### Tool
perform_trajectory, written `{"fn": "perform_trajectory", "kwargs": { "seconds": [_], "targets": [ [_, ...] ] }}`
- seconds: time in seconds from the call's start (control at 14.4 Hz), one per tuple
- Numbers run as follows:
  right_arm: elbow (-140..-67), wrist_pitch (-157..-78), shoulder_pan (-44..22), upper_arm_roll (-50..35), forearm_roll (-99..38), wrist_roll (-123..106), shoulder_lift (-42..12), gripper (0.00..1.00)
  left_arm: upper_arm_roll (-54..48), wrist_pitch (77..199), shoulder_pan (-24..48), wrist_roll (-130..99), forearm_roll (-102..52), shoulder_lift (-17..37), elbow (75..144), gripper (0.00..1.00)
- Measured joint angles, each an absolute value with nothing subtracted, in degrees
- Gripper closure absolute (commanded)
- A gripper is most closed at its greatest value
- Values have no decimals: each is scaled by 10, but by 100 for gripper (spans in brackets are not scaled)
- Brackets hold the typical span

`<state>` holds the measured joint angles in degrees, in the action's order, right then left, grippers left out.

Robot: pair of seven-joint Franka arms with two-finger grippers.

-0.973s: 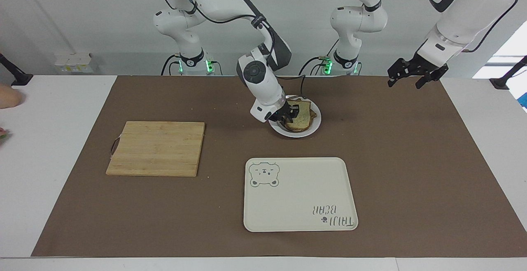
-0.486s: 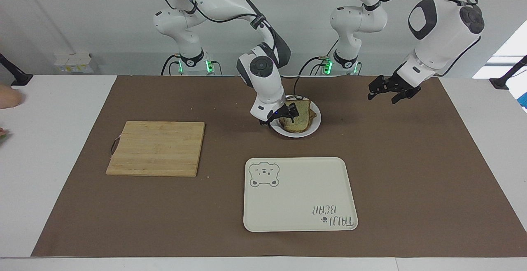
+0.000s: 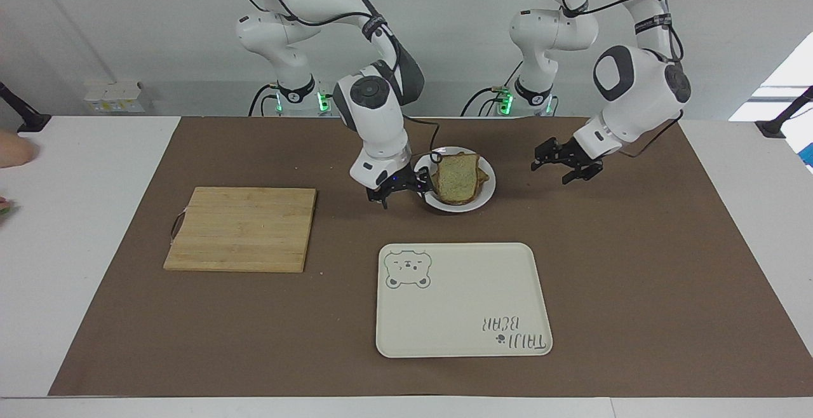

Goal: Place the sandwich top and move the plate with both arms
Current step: 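Raise the right gripper away while the left gripper reaches the plate rim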

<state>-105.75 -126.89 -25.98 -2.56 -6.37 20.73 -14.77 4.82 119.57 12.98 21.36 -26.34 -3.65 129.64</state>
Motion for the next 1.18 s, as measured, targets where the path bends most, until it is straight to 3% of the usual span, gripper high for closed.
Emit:
{"fn": "perform_trajectory", "kwargs": {
  "seconds": [0.28, 0.76, 1.18],
  "targets": [
    [-1057, -1215, -211, -25, -46, 206, -102, 0, 46, 1306, 198, 215, -315, -8, 1351, 30],
    [-1037, -1146, -149, -25, 7, 203, -60, 0, 46, 1343, 239, 216, -327, 10, 1380, 35],
    [-1033, -1082, -76, -25, 8, 163, 5, 0, 46, 1355, 260, 216, -335, 7, 1397, 61]
  ]
}}
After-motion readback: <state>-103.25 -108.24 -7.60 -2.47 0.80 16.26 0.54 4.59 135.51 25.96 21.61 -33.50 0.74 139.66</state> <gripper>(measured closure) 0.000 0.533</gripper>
